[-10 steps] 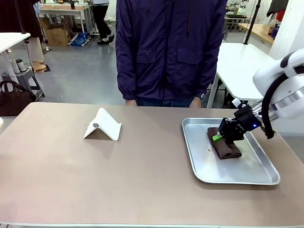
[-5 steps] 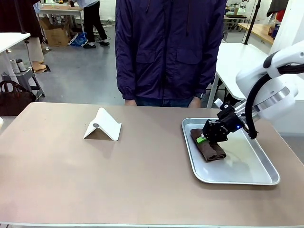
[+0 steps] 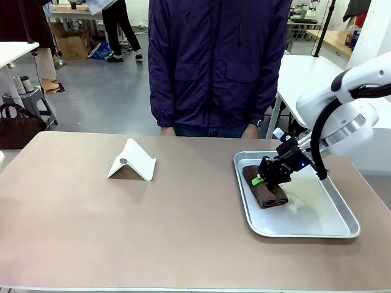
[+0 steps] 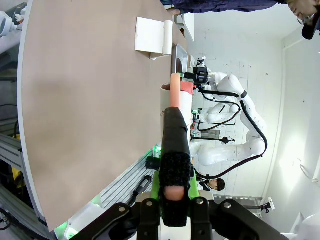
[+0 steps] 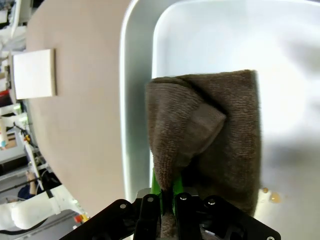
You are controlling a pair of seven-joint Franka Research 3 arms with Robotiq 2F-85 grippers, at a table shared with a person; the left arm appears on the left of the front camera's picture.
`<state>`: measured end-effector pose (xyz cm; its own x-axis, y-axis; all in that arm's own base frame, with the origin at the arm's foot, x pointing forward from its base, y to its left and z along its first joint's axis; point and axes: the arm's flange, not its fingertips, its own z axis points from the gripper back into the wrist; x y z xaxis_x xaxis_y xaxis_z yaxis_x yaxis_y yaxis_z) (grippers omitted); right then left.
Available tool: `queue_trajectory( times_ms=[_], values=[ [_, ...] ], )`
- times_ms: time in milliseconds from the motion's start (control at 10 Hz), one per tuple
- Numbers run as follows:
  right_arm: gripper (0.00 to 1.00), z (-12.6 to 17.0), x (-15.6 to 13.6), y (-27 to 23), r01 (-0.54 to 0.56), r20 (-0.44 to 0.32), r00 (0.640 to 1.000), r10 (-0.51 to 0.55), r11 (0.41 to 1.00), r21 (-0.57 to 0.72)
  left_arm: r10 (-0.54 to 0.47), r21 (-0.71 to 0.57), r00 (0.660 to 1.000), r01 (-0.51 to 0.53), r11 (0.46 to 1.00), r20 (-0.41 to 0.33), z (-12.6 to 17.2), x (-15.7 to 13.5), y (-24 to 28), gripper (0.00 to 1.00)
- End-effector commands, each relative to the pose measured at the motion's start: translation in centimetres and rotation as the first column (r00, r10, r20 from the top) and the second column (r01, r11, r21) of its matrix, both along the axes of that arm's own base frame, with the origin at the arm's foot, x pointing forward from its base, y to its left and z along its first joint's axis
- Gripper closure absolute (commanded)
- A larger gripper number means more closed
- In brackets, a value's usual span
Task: Clean the surface of the table.
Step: Clean the area not pointed to by the person.
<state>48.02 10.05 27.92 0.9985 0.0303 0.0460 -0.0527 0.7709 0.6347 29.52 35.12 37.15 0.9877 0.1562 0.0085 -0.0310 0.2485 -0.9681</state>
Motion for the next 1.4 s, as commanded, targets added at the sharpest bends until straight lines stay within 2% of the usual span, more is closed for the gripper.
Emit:
queue_trajectory(
  times_ms=[0,200,700,900,1200,1300],
  values=[
    [0.91,-0.3,-0.3,-1.1,0.025,-0.004,1.0,-0.025,0.996,-0.091,0.005,0.0,1.0,-0.005,1.0,-0.006,0.5,-0.1,-0.1,0.78],
    [0.91,0.2,-0.4,-2.9,0.051,-0.006,0.999,-0.052,0.99,-0.131,0.005,0.0,1.0,-0.005,1.0,-0.006,0.5,-0.1,-0.1,0.78],
    [0.91,1.4,-1.6,-8.7,0.148,-0.023,0.988,-0.152,0.98,-0.132,0.005,0.0,1.0,-0.005,1.0,-0.006,0.5,-0.1,-0.1,0.78],
    [0.91,1.9,-2.3,-10.8,0.183,-0.008,0.983,-0.186,0.975,-0.125,0.005,0.0,1.0,-0.005,1.0,-0.006,0.5,-0.1,-0.1,0.78],
    [0.91,2.8,-3.4,-13.1,0.23,0.019,0.973,-0.229,0.97,-0.073,0.005,0.0,1.0,-0.005,1.0,-0.006,0.5,-0.1,-0.1,0.78],
    [0.91,3.3,-3.7,-13.8,0.225,0.022,0.974,-0.224,0.974,-0.011,0.005,0.0,1.0,-0.005,1.0,-0.006,0.5,-0.1,-0.1,0.78]
  ],
)
